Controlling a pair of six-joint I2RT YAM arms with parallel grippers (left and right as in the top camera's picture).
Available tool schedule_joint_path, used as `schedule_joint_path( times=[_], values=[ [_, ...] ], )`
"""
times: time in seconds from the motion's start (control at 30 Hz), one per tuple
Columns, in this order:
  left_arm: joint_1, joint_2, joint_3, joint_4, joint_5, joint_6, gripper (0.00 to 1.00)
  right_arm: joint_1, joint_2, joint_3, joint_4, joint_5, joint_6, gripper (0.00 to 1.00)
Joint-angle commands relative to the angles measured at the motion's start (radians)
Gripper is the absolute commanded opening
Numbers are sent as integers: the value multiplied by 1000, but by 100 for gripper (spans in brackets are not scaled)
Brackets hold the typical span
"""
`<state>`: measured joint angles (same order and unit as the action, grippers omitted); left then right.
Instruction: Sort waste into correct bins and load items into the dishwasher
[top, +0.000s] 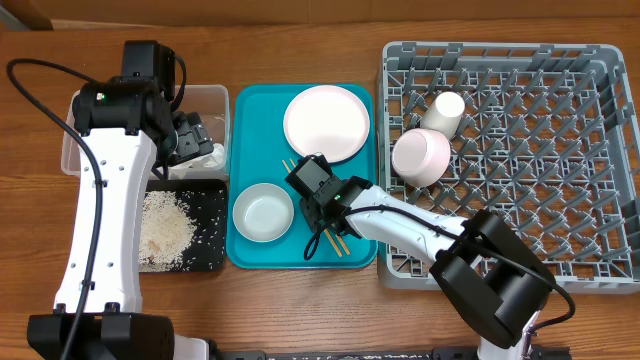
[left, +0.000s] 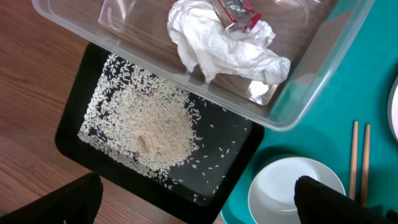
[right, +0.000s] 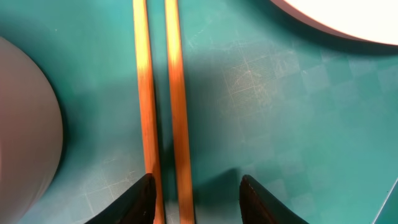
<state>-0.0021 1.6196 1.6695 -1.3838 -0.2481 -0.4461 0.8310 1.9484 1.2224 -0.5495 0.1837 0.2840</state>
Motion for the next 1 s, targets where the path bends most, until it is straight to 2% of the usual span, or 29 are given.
schedule_joint_path(
  times=[0.0, 0.1, 0.17, 0.4, 0.87, 0.97],
  values=[
    [2, -4, 10, 1, -13, -4, 100, -10, -5, -26, -4, 11, -4, 48],
    [2, -4, 10, 1, -13, -4, 100, -10, -5, -26, 0, 11, -4, 53],
    [2, -4, 10, 1, -13, -4, 100, -10, -5, -26, 11, 11, -4, 53],
    [2, -4, 10, 1, -13, -4, 100, -10, -5, -25, 25, 6, -3, 41],
    [2, -4, 10, 1, -13, -3, 100, -10, -63, 28, -31, -27, -4, 40],
    [2, -4, 10, 1, -13, -3, 100, -10, -62, 28, -35, -27, -4, 29]
  ],
)
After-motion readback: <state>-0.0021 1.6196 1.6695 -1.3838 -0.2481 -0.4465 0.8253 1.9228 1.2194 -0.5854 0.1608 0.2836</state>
